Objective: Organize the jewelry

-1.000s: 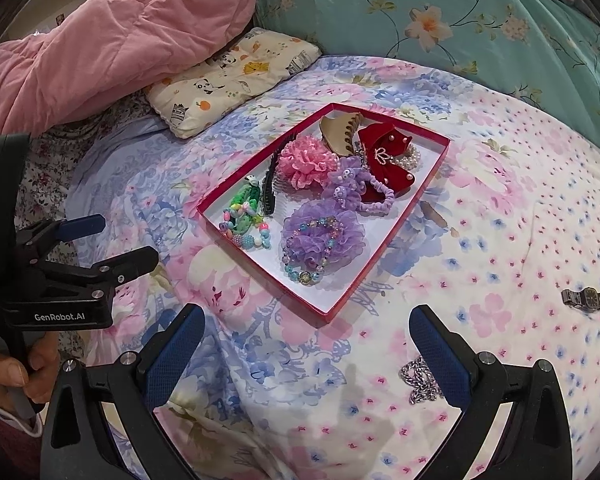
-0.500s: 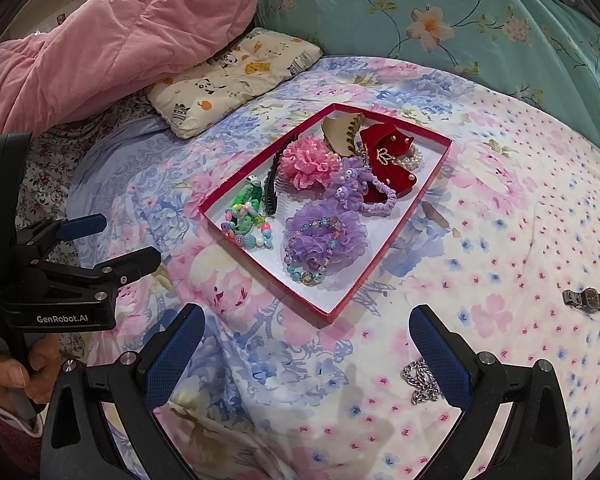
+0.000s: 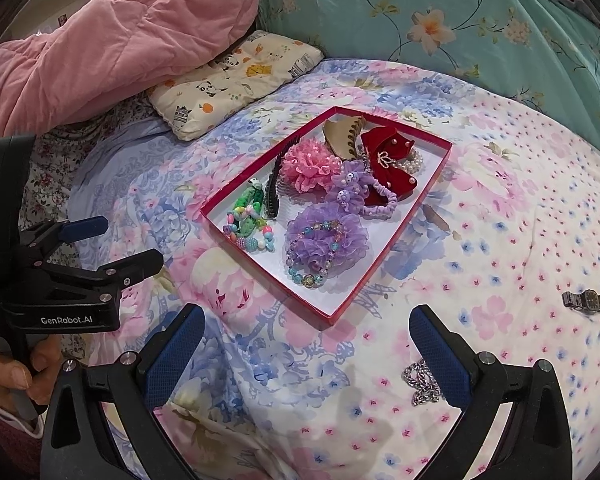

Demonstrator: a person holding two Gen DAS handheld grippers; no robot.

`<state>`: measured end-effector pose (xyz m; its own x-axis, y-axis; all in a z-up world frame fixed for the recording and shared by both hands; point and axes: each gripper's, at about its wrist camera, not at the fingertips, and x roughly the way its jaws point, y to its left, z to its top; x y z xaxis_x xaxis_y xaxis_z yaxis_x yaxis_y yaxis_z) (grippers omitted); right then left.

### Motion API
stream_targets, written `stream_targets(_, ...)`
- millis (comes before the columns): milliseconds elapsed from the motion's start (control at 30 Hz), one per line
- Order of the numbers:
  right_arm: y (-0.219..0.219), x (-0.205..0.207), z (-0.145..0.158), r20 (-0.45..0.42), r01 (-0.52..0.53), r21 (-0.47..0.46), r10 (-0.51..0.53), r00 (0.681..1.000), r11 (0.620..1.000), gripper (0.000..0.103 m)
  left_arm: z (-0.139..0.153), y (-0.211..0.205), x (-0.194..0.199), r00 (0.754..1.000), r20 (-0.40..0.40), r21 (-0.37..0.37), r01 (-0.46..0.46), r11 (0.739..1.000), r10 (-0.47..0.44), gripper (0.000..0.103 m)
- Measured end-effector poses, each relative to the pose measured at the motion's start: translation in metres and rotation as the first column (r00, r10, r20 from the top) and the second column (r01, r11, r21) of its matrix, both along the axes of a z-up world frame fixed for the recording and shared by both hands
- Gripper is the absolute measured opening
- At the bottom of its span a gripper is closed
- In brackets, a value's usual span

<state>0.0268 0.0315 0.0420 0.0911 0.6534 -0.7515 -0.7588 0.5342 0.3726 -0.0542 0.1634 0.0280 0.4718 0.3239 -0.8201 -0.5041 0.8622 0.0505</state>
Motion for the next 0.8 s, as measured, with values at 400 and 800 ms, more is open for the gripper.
stream_targets(400,0.0000,0.0003,-0.0003,-0.001,0.002,0.002,-0.002,1.000,1.000,0.103,0.0019,0.0015,-0.0006,1.000,0.002,0.039,-0.002,0.999,0.002,0.103)
stream_targets(800,-0.0008,0.0007,-0.0002,-0.006,0.010,0.006,-0.009,1.000,1.000,0.103,0.0010,0.0004,0.0000,1.000,-0.001,0.043,0.000,0.999,0.000,0.103)
